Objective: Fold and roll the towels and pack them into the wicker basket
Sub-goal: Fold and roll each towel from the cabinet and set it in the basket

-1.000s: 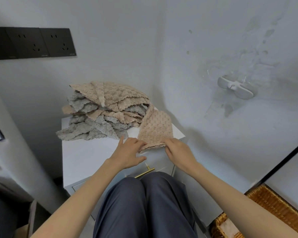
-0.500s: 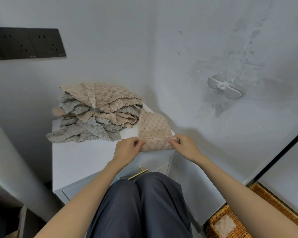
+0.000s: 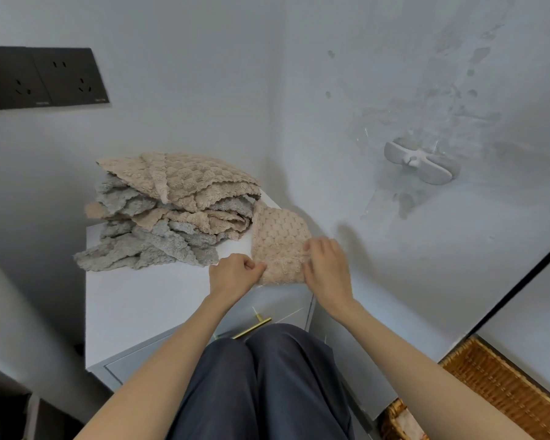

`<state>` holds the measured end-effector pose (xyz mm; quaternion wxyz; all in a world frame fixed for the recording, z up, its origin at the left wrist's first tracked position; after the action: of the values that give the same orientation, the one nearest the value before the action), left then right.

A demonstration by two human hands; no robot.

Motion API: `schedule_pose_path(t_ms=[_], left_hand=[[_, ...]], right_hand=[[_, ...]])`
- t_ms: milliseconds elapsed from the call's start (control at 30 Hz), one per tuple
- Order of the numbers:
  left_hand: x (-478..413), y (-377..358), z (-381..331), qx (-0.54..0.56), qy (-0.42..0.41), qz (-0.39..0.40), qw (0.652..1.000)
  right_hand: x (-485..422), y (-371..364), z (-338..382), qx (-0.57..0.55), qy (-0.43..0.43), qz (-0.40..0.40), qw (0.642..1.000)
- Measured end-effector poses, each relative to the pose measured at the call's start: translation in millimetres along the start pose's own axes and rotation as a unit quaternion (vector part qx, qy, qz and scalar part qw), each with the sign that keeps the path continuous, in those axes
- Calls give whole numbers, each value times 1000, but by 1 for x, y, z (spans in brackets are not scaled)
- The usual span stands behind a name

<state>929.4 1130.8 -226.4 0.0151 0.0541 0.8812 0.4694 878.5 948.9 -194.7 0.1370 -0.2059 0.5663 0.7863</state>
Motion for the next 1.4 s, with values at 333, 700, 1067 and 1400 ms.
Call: schedule_pose_path(t_ms=[333,700,1067,1400], left_hand=[[-2,-2,3,27,6,3,1000],[12,4,-17,-40,-215,-87,972],[13,-9,-6,-166,-240,35,956],[-11,6,3,30,-104,60,992]], right_hand=[[37,-27,31,24,204,4,979],[25,-21,-2,51,175,5,983],[5,-20,-40,-96,41,154,983],[-13,-19,-56,-272,-134,212,929]])
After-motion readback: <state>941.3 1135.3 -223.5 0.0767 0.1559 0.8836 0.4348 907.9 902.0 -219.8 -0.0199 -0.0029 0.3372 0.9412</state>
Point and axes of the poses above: each hand's wrist, its own x-axis away from the middle knuckle, its own y-axis out of the back of the hand, z = x × y, the point moved 6 cm from there along -x, towards the middle knuckle, and after that the axes turned 5 degrees about z, right-handed, at the moved point
